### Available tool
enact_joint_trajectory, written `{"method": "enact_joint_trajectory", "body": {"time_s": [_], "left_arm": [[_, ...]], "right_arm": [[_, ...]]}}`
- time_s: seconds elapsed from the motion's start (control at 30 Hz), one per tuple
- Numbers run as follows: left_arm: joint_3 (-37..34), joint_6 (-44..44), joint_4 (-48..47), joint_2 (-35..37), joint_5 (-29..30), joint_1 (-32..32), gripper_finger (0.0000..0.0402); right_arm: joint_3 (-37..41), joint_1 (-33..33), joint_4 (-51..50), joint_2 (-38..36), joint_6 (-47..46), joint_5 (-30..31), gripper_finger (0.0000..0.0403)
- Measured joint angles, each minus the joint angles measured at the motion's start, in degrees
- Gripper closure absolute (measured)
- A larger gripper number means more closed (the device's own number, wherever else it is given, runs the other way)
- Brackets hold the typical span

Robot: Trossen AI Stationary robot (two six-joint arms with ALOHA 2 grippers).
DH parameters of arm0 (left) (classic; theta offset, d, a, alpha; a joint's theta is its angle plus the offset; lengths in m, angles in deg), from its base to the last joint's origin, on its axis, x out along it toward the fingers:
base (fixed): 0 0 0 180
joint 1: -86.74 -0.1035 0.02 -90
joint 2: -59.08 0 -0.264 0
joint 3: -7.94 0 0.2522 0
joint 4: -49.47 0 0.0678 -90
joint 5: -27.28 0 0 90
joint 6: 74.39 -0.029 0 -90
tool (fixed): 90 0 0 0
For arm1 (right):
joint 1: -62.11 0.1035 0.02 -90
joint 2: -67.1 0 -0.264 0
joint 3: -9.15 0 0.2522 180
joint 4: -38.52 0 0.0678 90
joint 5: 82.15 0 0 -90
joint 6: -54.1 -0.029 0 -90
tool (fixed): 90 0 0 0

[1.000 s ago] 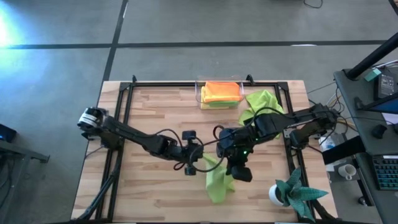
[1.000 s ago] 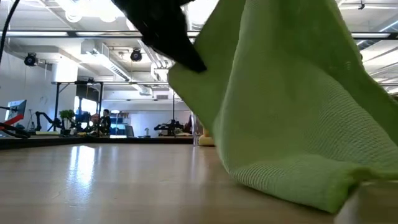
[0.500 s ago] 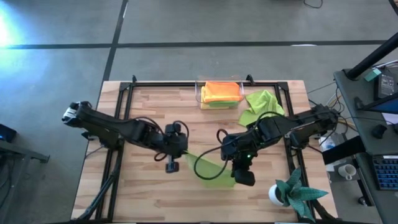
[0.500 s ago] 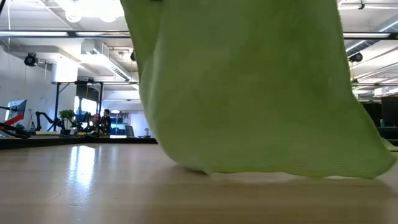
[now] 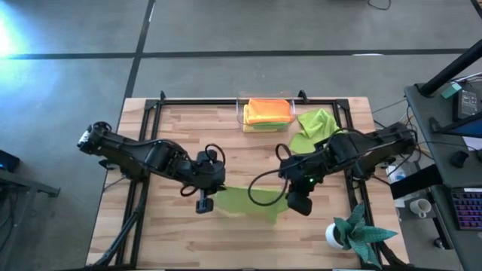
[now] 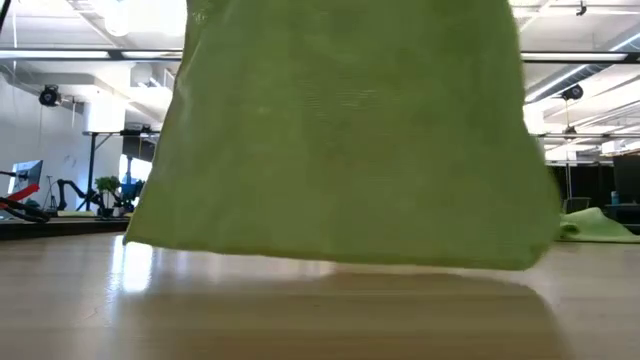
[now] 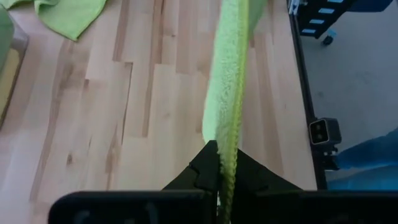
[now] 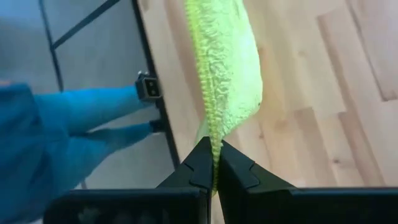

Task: Fold microfiber towels
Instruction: Fold the light green microfiber cloth

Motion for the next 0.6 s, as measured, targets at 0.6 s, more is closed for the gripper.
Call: {"method": "enact_joint_trajectory", "body": {"time_s": [0.6], "left_arm": [[12.73, 6.09, -9.05, -4.95, -0.74, 3.2, 0.0401]], "right_arm": [[0.0, 2.56, 1.57, -1.76, 2.21, -4.63, 0.0394]]}}
